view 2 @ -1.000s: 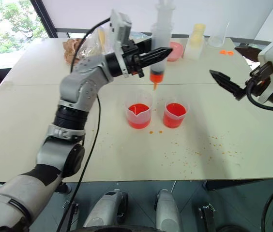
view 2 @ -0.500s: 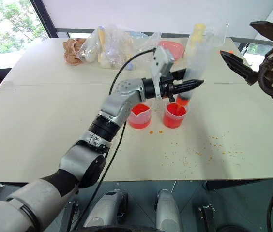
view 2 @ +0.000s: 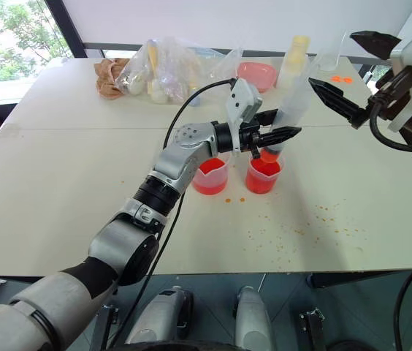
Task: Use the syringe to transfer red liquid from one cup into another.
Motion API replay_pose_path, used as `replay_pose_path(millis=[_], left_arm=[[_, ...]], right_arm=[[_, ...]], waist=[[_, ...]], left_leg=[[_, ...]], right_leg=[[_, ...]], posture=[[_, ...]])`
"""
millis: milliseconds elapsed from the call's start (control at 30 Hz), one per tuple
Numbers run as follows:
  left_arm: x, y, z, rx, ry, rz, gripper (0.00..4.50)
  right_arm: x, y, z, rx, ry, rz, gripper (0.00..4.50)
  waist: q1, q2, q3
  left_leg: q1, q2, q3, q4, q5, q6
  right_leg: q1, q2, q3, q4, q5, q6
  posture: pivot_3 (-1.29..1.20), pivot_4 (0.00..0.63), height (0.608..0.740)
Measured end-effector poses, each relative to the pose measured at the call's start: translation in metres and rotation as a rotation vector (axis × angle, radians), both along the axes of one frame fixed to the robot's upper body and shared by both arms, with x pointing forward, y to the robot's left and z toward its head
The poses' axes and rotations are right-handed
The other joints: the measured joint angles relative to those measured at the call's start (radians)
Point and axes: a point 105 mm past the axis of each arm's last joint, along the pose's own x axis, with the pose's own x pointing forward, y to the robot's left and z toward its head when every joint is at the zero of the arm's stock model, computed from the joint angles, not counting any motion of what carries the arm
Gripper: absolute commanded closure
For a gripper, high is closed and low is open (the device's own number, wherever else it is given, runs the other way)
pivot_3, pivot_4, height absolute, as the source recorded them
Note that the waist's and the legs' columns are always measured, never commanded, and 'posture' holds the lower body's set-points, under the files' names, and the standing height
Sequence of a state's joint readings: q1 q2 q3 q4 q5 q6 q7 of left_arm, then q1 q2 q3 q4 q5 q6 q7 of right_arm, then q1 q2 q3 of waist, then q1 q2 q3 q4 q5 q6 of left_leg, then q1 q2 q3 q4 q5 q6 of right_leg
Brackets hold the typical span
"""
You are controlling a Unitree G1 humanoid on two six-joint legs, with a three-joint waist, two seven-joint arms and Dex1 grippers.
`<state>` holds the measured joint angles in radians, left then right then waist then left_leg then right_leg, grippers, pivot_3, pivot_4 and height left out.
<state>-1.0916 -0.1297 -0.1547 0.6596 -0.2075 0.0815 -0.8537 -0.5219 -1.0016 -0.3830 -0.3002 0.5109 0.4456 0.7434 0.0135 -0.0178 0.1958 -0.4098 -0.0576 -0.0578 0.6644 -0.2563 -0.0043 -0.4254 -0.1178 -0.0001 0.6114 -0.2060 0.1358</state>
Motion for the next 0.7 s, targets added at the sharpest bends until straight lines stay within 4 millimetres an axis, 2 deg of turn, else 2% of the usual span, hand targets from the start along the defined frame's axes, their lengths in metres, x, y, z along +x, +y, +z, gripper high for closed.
replay_pose_path(millis=[133,200,267,433,700], left_arm=[[0.001,0.002,-0.004,0.005,-0.001,0.004,2.91],[0.0,0.002,-0.01,0.019,0.004,0.002,2.91],[-0.001,0.001,-0.013,0.036,0.0,-0.002,2.91],[0.0,0.003,-0.01,0.025,-0.007,0.011,2.91],[0.001,0.004,-0.006,0.012,-0.005,0.025,2.91]], right_arm=[[0.008,0.004,-0.001,-0.01,-0.014,0.002,0.37],[0.015,0.005,-0.006,-0.018,-0.015,-0.008,0.91],[0.02,0.007,-0.012,-0.032,-0.002,-0.007,1.75],[0.02,0.016,-0.018,-0.057,0.015,0.036,4.39],[0.018,0.019,-0.016,-0.023,0.01,0.043,4.46]], waist=[[-0.002,0.0,0.0],[-0.002,0.0,0.0],[-0.001,0.0,0.0],[0.0,0.0,0.0],[0.0,0.0,0.0]], left_leg=[[0.0,0.0,0.0,0.0,0.0,0.0],[0.0,0.0,0.0,0.0,0.0,0.0],[0.0,-0.001,0.0,0.0,0.0,0.0],[0.0,0.0,0.0,0.0,0.0,0.0],[0.0,0.0,0.0,0.0,0.0,0.0]], right_leg=[[0.0,0.0,0.0,0.0,0.0,0.0],[0.0,0.0,0.0,0.0,0.0,0.0],[0.0,0.0,0.0,0.0,0.0,0.0],[0.0,0.0,0.0,0.0,0.0,0.0],[0.0,0.0,0.0,0.0,0.0,0.0]], posture=[[0.0,0.15,0.74],[0.0,0.15,0.74],[0.0,0.15,0.74],[0.0,0.15,0.74],[0.0,0.15,0.74]])
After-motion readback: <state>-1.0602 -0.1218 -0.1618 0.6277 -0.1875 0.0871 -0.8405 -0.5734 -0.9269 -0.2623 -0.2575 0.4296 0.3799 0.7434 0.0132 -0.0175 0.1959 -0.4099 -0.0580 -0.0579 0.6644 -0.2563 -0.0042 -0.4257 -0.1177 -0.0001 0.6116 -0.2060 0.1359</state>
